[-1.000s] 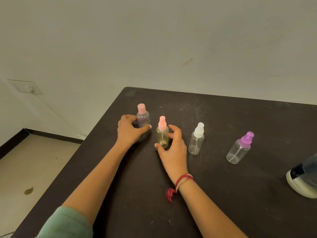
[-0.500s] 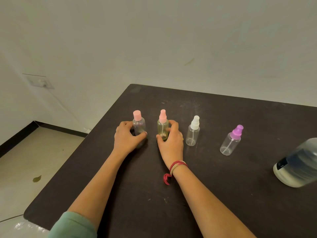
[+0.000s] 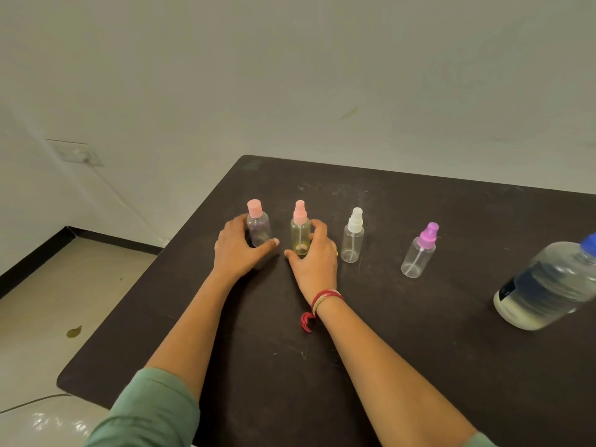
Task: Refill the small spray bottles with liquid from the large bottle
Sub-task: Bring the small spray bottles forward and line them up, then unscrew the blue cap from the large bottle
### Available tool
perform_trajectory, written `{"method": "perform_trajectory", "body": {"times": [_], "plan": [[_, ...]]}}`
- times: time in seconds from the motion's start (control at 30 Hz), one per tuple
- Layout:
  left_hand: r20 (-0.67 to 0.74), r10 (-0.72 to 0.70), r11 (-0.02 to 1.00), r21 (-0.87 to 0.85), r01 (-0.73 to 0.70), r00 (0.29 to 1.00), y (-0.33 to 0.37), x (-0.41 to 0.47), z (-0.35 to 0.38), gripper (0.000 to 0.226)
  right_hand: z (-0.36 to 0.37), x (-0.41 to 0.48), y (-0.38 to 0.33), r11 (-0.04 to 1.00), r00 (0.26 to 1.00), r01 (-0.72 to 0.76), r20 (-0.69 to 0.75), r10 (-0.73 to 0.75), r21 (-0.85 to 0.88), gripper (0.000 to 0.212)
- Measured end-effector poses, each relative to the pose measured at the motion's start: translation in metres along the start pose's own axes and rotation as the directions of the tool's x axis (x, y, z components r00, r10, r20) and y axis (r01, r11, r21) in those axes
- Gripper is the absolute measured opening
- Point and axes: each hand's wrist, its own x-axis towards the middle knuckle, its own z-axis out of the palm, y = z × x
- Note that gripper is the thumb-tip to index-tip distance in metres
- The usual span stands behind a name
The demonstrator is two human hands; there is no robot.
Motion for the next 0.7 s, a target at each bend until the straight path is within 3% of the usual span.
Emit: {"method": "perform_trajectory", "body": {"times": [0.1, 0.17, 0.23, 0.4, 0.5, 0.7], "plan": [[-0.184, -0.029, 0.963, -0.27, -0.022, 0.982, 0.009, -0.029, -0.007, 0.085, -0.012, -0.018, 0.003, 0.997, 0.999, -0.022, 0.036, 0.019, 0.068, 0.075], [-0.37, 0.01, 0.921, -0.358, -0.153, 0.929, 0.021, -0.062, -0.009, 0.073, -0.025, -0.045, 0.008, 0.996, 0.998, 0.0, 0.06, -0.006, 0.091, 0.073], [-0.443, 0.09, 0.886, -0.374, -0.275, 0.892, 0.04, -0.097, -0.003, 0.059, -0.041, -0.075, 0.016, 0.986, 0.998, 0.037, 0.045, -0.044, 0.162, 0.064], [-0.244, 0.324, 0.802, -0.441, -0.402, 0.914, 0.104, -0.164, 0.047, 0.048, -0.094, -0.119, 0.036, 0.955, 0.987, 0.081, -0.159, -0.036, 0.285, 0.044], [-0.141, 0.293, 0.749, -0.581, -0.318, 0.946, 0.141, -0.183, 0.075, 0.044, -0.128, -0.124, 0.045, 0.964, 0.954, 0.126, -0.295, -0.053, 0.232, 0.04], [-0.084, 0.32, 0.71, -0.638, -0.298, 0.944, 0.195, -0.193, 0.117, 0.045, -0.188, -0.125, 0.079, 0.985, 0.856, 0.123, -0.516, -0.045, 0.119, 0.045]]}}
